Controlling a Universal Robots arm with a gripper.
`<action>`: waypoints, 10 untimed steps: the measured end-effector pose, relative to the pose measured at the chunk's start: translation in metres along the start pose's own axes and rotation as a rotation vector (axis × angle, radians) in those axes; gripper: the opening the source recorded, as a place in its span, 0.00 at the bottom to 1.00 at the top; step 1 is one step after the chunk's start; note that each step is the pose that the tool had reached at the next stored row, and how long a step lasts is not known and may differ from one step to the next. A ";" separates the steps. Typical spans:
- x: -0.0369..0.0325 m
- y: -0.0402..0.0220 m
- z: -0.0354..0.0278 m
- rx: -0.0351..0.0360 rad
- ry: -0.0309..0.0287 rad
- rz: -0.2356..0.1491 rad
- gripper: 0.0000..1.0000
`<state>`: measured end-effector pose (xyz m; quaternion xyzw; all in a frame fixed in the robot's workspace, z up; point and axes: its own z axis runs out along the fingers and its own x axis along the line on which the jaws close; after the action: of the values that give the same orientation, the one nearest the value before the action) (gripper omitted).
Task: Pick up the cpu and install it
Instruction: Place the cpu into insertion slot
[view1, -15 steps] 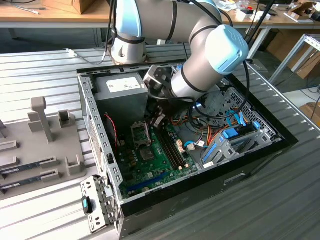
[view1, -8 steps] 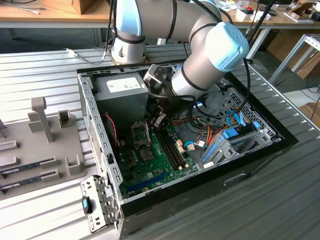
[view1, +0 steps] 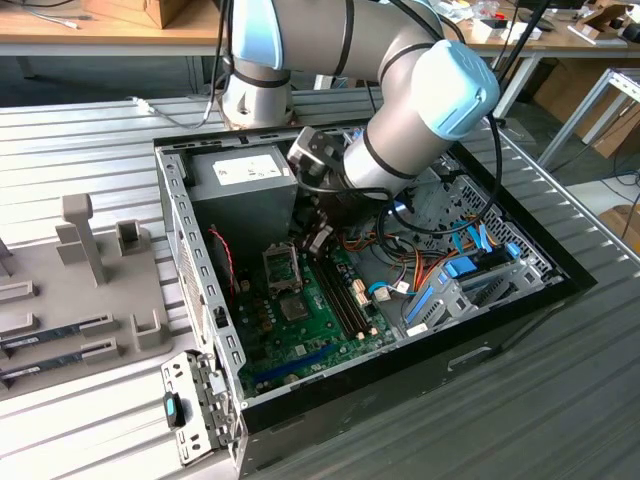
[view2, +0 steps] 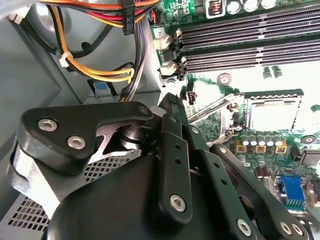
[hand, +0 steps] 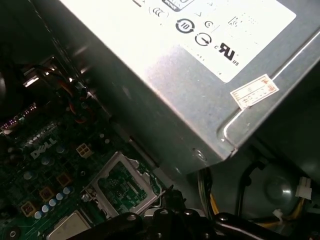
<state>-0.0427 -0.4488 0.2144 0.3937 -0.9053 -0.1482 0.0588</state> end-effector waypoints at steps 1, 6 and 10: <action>-0.0002 0.0002 -0.0015 0.0000 0.0000 0.000 0.11; -0.0005 0.0054 -0.0172 0.0001 0.0000 0.000 0.11; -0.0004 0.0061 -0.0196 0.0000 0.0000 0.000 0.11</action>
<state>-0.0423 -0.4489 0.2349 0.3938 -0.9053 -0.1481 0.0588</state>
